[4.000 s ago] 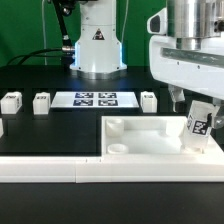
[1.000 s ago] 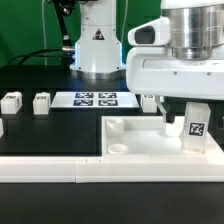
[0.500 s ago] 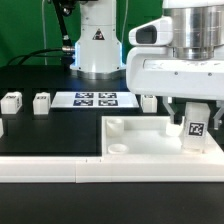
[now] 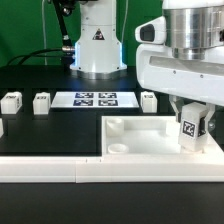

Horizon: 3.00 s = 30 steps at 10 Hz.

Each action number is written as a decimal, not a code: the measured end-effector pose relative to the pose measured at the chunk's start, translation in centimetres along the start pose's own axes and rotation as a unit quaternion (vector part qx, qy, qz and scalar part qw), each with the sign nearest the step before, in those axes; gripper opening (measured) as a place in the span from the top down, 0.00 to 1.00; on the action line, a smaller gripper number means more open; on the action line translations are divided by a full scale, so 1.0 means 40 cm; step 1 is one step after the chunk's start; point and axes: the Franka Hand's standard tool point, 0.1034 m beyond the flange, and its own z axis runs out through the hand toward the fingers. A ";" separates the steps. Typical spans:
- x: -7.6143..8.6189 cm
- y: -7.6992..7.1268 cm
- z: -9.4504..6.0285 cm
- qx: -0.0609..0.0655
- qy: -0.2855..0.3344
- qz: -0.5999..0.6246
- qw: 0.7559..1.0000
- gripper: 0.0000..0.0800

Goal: Assemble square table

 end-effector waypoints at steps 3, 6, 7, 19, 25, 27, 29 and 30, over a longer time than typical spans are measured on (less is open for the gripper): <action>-0.004 -0.002 0.006 0.018 -0.009 0.258 0.966 0.64; -0.007 -0.003 0.009 0.055 -0.027 0.368 0.928 0.64; -0.008 -0.001 0.010 0.052 -0.022 0.315 0.947 0.52; -0.004 -0.001 0.007 0.019 0.018 -0.248 0.968 0.34; 0.002 0.004 0.008 0.019 0.013 0.016 1.000 0.64; -0.005 0.001 0.014 0.023 0.005 0.200 0.980 0.64; -0.007 -0.005 0.015 0.036 -0.020 0.345 0.938 0.64; -0.005 -0.003 0.018 0.043 -0.023 0.364 0.930 0.64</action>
Offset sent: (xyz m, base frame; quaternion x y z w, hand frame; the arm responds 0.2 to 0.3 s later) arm 0.0000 0.0015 -0.0123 0.1622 -0.0448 0.5032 0.8476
